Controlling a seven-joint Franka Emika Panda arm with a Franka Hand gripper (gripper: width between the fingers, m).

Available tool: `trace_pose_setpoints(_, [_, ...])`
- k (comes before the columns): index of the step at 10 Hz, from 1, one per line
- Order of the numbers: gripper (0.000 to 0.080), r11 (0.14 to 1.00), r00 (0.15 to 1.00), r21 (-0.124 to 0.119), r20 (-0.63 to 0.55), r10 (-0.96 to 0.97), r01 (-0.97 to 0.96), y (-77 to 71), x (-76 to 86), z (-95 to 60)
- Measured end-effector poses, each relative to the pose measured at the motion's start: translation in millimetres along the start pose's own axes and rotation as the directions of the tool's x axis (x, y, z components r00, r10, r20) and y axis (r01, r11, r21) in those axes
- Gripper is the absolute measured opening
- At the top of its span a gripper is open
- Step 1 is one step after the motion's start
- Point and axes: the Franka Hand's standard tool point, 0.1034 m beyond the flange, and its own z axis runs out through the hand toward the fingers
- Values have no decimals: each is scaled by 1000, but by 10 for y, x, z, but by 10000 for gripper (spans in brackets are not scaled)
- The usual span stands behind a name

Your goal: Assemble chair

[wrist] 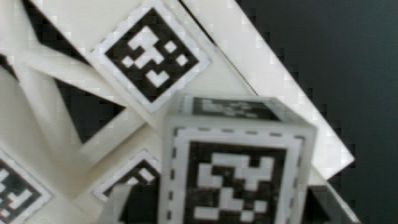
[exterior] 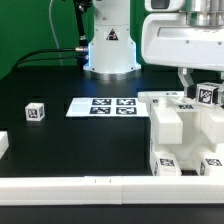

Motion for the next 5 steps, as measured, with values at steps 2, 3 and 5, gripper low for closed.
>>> trace_pose_setpoints(2, [281, 969, 969, -12, 15, 247, -247, 41, -2, 16])
trace_pose_setpoints(3, [281, 895, 895, -29, 27, 446, -445, 71, -21, 24])
trace_pose_setpoints(5, [282, 734, 732, -43, 62, 679, -677, 81, -66, 34])
